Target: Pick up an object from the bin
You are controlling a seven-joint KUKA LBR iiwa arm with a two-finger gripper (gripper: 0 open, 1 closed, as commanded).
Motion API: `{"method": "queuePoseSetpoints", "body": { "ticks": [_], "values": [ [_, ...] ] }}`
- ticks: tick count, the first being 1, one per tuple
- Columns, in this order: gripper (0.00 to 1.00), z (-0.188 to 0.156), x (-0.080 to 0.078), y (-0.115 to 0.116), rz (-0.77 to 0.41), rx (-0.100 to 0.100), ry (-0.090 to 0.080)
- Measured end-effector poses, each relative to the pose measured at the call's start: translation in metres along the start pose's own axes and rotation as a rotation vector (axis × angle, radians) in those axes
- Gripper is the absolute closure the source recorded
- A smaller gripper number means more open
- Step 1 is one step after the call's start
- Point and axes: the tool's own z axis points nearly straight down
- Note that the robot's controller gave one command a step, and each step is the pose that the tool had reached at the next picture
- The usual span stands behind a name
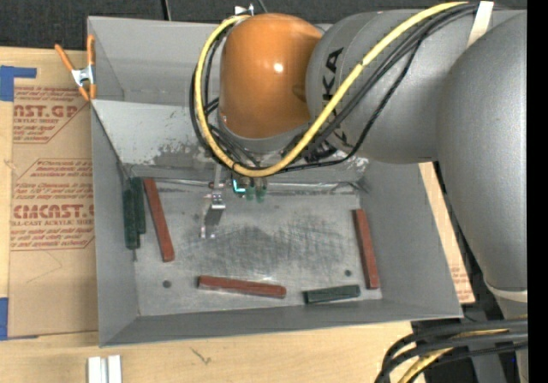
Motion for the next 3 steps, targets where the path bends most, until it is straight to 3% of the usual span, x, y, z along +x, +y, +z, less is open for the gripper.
{"method": "queuePoseSetpoints", "body": {
  "ticks": [1, 2, 3],
  "values": [
    [0.00, -0.005, -0.002, -0.001, 0.002, -0.001, -0.008],
    [0.00, 0.041, 0.039, -0.060, -0.002, -0.002, -0.010],
    [0.00, 0.075, 0.036, -0.059, -0.002, 0.003, -0.008]
  ]
}}
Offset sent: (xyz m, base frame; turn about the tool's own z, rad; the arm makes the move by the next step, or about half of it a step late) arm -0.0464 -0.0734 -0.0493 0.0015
